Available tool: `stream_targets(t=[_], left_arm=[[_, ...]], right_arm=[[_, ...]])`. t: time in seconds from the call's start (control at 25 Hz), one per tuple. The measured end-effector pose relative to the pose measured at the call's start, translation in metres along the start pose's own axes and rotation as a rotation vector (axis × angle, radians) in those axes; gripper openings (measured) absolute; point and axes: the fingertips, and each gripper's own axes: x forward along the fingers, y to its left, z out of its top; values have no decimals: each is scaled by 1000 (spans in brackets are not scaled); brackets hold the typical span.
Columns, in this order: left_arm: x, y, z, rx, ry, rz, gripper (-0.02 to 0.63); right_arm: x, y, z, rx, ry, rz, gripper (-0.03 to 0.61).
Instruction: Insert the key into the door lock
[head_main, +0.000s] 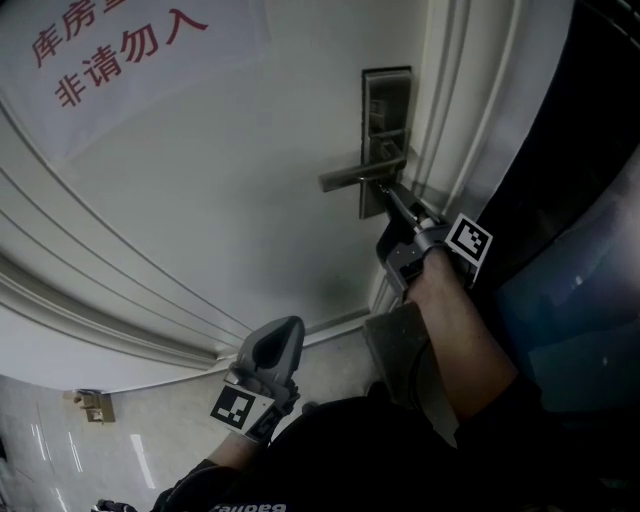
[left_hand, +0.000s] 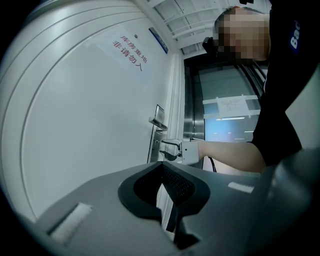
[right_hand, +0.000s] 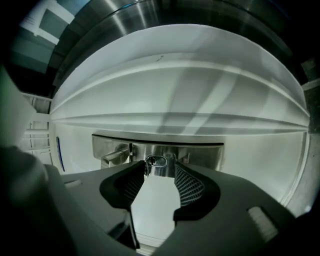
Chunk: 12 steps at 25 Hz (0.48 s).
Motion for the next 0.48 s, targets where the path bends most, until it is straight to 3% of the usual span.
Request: stream_targets(t=[0.48], left_arm=[[-34,-6,6,9,-1,-34,17]], right_arm=[[-22,10,-11,-4,-56,24,206]])
